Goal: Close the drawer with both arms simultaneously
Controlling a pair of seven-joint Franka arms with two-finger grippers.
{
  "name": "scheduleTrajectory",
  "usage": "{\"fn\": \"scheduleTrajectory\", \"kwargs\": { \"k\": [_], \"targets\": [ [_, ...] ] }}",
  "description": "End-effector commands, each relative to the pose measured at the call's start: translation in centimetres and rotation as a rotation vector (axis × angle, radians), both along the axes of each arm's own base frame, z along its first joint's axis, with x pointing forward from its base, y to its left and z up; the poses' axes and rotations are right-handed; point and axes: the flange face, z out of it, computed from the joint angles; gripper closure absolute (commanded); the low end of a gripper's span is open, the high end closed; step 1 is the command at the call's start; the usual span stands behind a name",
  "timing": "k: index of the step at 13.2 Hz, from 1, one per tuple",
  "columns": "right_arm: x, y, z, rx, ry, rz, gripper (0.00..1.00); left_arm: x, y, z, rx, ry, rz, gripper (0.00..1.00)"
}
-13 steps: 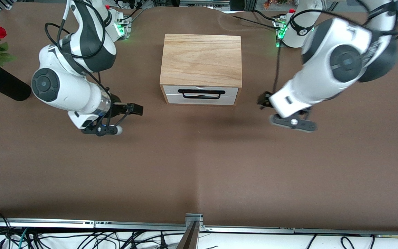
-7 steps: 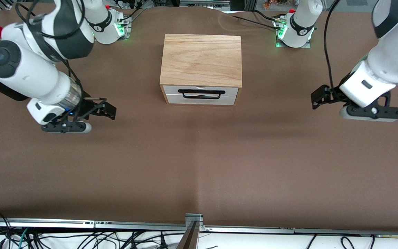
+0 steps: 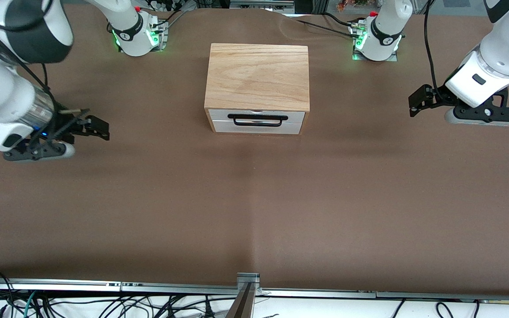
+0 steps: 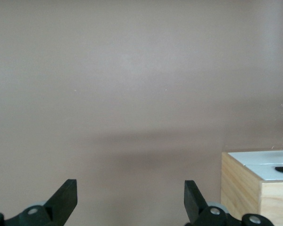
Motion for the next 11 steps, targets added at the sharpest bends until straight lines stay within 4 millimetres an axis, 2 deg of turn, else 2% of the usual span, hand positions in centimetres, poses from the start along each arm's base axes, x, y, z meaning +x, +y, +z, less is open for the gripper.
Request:
{"fn": "scheduleTrajectory", "kwargs": {
  "k": [1,4,11],
  "targets": [
    [-3.5,-2.7,2.5,0.011,0.033,-0.004,0.00,-0.6,0.2,-0.2,0.022,-0.013,-0.027,0.00],
    [-6.3,-3.0,3.8,-0.005,0.016,0.013,0.00,0.1,0.1,0.2,0.027,-0.024,-0.030,0.00],
    [-7.4,-3.4,4.6,-0.031,0.001,0.010,0.00,0.1,1.1,0.0,0.030,-0.009,-0.016,0.00]
  ]
}}
